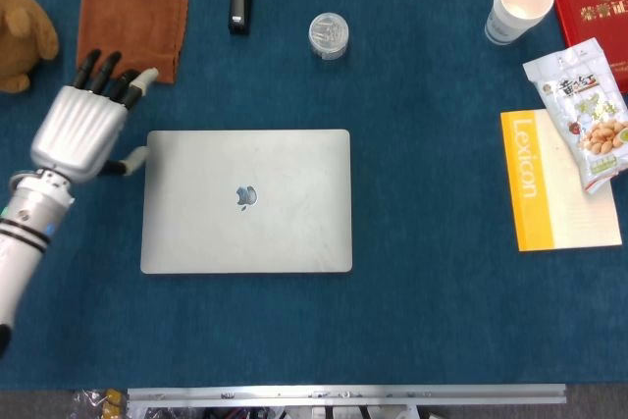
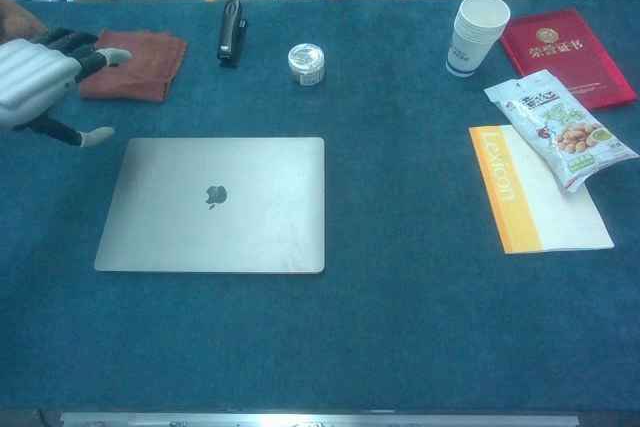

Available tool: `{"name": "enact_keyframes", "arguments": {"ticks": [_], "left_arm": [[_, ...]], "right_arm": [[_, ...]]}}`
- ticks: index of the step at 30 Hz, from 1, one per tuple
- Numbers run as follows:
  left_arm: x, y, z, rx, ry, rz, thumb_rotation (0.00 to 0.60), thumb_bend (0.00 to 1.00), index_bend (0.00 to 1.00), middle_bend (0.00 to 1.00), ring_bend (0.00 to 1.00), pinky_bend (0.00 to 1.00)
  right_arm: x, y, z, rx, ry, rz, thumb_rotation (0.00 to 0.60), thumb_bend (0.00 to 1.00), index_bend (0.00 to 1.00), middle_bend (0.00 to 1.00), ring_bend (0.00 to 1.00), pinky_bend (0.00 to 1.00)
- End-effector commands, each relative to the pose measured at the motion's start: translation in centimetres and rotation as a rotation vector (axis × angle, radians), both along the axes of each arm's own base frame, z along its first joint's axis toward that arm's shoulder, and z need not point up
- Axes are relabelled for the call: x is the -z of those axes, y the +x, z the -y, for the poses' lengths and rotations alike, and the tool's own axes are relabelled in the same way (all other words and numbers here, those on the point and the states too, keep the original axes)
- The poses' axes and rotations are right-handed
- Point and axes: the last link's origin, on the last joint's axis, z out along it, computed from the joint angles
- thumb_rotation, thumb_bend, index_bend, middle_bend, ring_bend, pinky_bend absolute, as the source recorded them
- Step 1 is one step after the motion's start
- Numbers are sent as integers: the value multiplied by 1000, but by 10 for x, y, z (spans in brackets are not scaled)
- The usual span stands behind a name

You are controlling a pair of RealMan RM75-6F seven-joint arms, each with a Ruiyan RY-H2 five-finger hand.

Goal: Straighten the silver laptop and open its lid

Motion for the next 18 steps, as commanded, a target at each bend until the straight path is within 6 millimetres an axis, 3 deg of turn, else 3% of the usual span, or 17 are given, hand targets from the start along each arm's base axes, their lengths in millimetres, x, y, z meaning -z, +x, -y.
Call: {"name": "enact_keyframes", "arguments": {"ticks": [1, 7, 18], "left_arm": [[-14, -14, 10, 68, 20, 13, 590, 164, 30, 118, 0, 0], [-10, -27, 24, 146, -33, -6, 600, 108, 2, 60, 0, 0], [13, -45, 37, 187, -106, -10, 600, 106, 0, 44, 0, 0]], "right_arm": [[1, 0, 0, 0, 3, -2, 600, 268, 0, 20, 0, 60], [3, 2, 1, 0, 9, -8, 600, 268, 0, 20, 0, 60], [6, 6, -1, 5, 15, -19, 600, 267, 0, 20, 0, 60]]}}
